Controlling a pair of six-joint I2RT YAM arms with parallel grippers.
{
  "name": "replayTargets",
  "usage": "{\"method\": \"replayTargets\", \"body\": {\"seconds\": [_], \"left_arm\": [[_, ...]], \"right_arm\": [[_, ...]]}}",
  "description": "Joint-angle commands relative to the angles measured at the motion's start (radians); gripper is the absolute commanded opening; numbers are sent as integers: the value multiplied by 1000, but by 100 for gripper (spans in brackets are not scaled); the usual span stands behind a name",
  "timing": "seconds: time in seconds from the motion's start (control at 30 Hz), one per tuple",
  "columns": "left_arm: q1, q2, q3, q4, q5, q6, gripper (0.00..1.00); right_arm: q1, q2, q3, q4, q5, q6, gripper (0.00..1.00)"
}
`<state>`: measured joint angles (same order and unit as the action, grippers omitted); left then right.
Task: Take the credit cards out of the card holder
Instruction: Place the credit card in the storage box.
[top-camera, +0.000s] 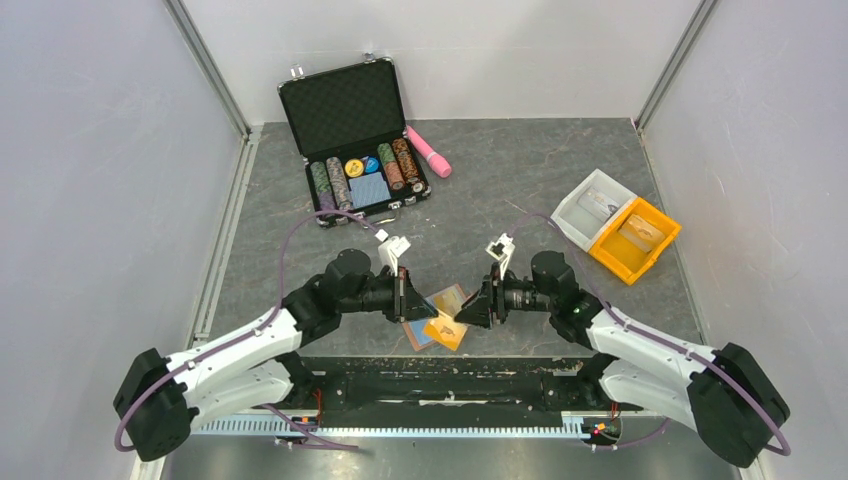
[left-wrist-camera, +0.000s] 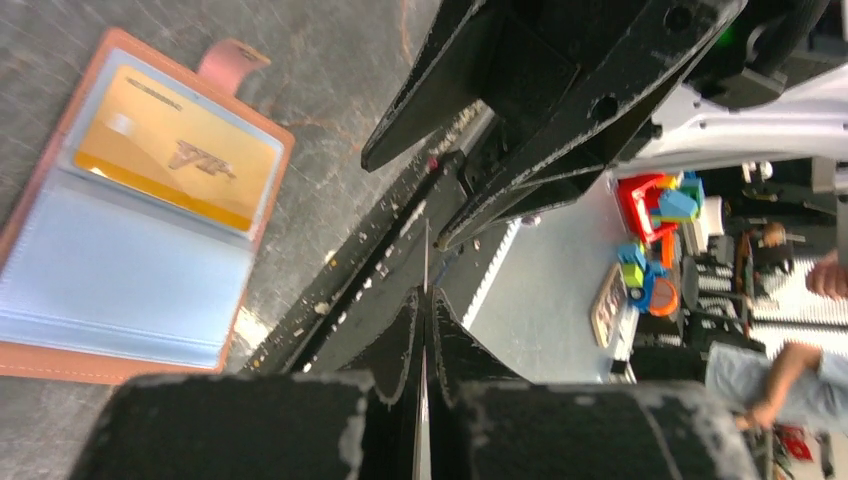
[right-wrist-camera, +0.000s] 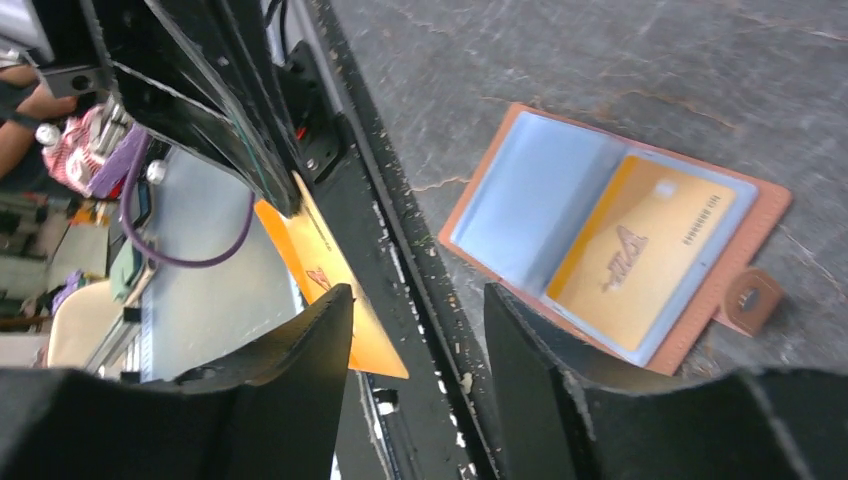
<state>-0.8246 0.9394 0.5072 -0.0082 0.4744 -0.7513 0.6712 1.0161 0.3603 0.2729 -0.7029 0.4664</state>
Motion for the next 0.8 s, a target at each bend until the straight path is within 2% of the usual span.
{"method": "replayTargets", "body": {"seconds": [0.0,0.27,0.4,0.63,0.77], "left_arm": [[-1,-47,-30,89,-110,-56,2],[0,-123,-117,259,-236,-148,2],[1,-144,-144,313,-253,-180,2],[1,-152,-184,378,-252,-230,2],[0,-149,-192,383,-251,-236,2]], "right_arm": [[1,-50,-97,203,112,149,56],[1,-62,-255,606,122,386,56],[1,-5,-279,772,67,451,46],[0,29,-285,815,74,482,36],[1,25,-289,819,86,488,20]]}}
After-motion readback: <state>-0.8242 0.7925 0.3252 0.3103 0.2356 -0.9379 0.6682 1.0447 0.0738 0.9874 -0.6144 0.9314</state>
